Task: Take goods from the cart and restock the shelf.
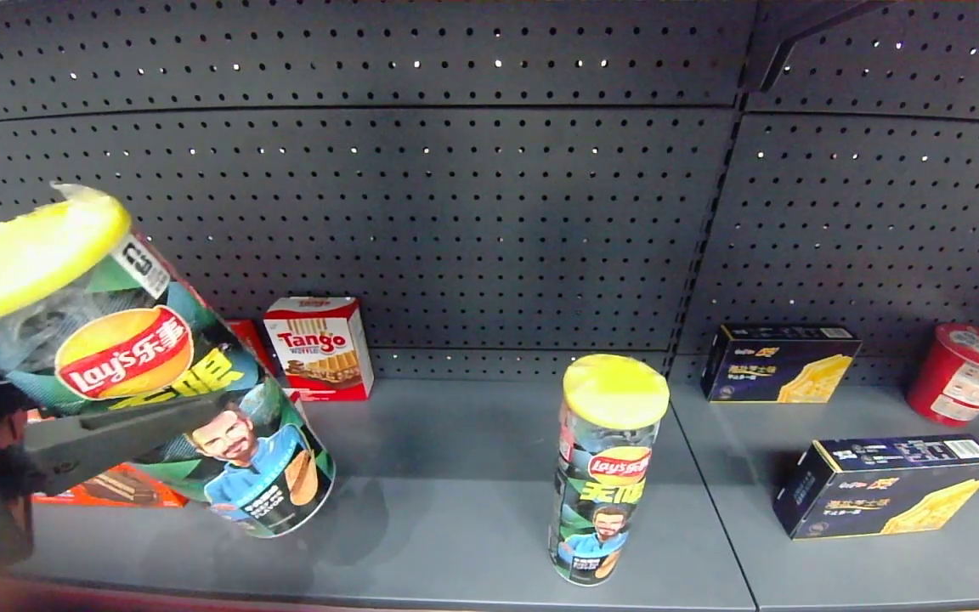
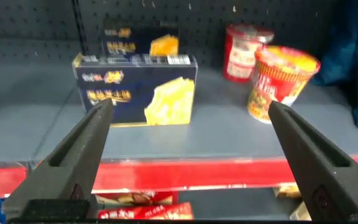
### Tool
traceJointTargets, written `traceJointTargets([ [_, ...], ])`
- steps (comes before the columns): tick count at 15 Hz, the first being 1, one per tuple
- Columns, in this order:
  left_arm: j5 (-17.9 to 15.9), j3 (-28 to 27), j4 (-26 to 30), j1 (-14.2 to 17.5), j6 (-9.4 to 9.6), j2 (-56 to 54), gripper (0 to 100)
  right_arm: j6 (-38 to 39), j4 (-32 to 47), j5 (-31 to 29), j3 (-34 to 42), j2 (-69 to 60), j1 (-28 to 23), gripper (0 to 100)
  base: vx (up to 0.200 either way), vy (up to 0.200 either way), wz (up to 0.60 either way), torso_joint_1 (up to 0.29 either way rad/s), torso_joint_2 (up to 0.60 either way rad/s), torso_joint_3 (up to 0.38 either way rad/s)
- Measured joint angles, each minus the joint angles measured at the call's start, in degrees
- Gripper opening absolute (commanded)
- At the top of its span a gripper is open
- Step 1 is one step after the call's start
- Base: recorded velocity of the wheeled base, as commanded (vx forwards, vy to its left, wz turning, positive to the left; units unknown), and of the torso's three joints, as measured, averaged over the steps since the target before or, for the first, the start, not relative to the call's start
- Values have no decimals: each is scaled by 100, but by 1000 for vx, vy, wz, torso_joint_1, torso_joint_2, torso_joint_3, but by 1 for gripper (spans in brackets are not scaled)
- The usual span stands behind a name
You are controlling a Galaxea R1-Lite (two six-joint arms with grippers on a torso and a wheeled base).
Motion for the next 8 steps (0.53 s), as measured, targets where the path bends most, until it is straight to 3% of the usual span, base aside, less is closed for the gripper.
traceJointTargets([
  [8, 196, -1058, -5, -962, -41, 1412, 0, -111, -74, -1, 413, -13, -1, 100, 0, 0, 0, 0, 0, 0],
])
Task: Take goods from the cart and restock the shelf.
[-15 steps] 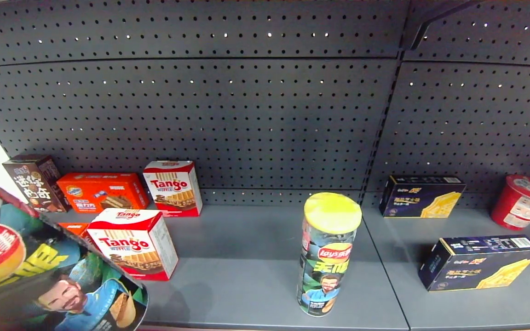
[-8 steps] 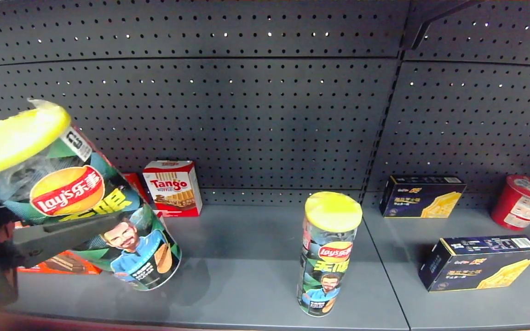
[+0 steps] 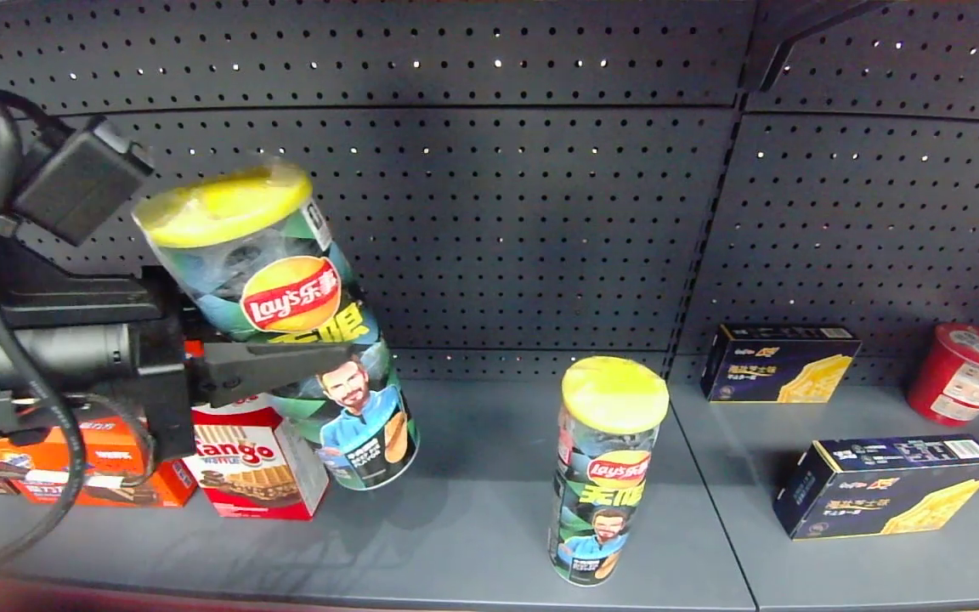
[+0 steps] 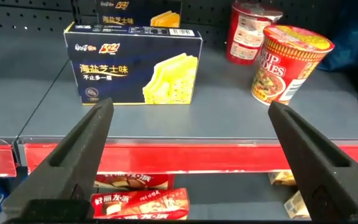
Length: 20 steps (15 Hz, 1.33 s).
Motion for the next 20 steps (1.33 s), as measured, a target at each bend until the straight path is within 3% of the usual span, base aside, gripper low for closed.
traceJointTargets([
  [6, -68, -830, -112, -350, 62, 1001, 0, -4, 12, 37, 11, 2, 1, 100, 0, 0, 0, 0, 0, 0],
  [10, -82, -1486, -60, -405, 449, 1731, 0, -6, 4, 44, 11, 2, 1, 100, 0, 0, 0, 0, 0, 0],
  [20, -122, -2509, -49, -722, 519, 3184, 0, -6, 4, 45, 11, 6, 1, 100, 0, 0, 0, 0, 0, 0],
])
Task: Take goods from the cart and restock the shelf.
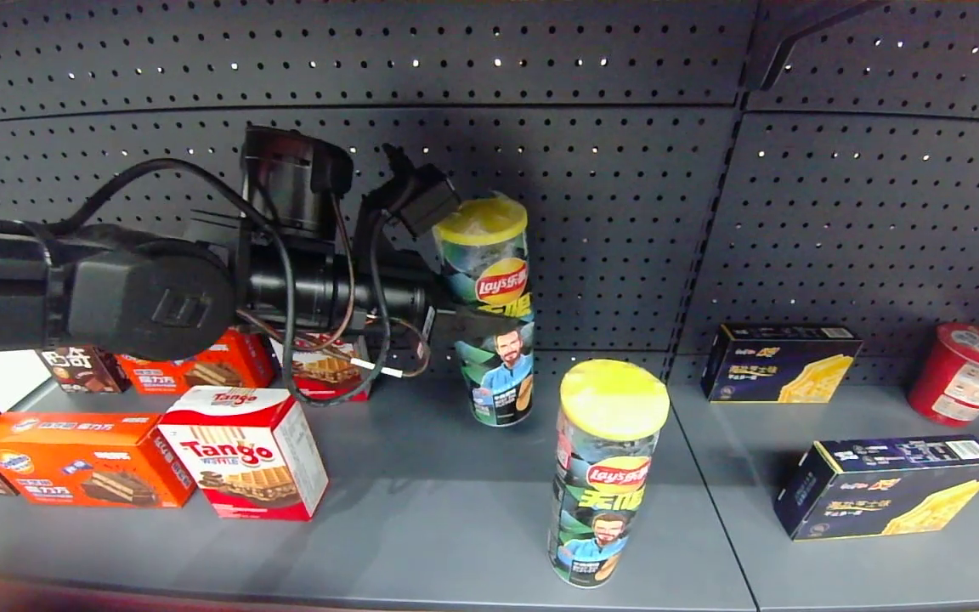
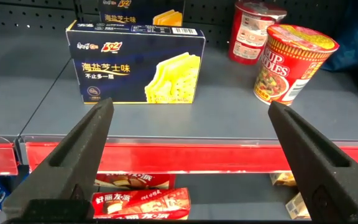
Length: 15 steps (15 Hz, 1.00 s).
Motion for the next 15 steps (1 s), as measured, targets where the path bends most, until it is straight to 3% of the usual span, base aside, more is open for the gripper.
traceJointTargets([
  [15, 0, -1237, 330, -133, 15, 1196, 0, 5, -2, 0, 0, 7, 0, 100, 0, 0, 0, 0, 0, 0],
])
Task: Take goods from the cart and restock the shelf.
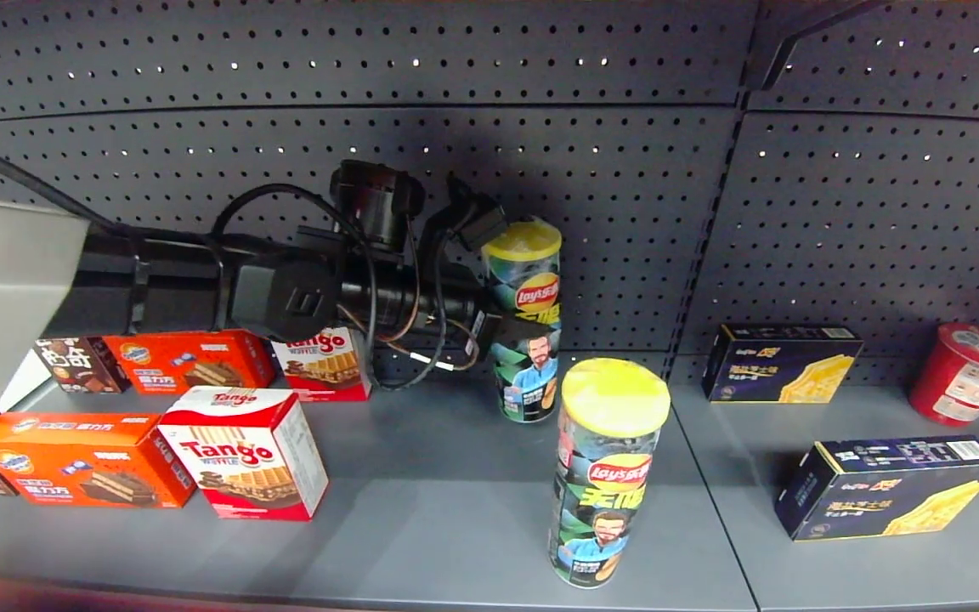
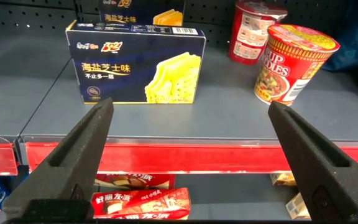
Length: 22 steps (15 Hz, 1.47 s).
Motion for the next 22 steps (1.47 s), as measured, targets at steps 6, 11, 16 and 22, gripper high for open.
traceJointTargets([
  [6, 0, -312, -20, -105, 0, 477, 0, 1, 18, 7, 0, 4, 0, 100, 0, 0, 0, 0, 0, 0],
  [11, 0, -373, -38, -105, -2, 634, 0, 4, 27, 10, 0, 4, -1, 100, 0, 0, 0, 0, 0, 0],
  [16, 7, -382, -44, -132, -2, 722, 0, 6, 32, 10, 0, 4, 0, 100, 0, 0, 0, 0, 0, 0],
  [22, 7, -592, -41, -179, 0, 883, 100, 20, 35, 7, 0, 4, 0, 100, 0, 0, 0, 0, 0, 0],
])
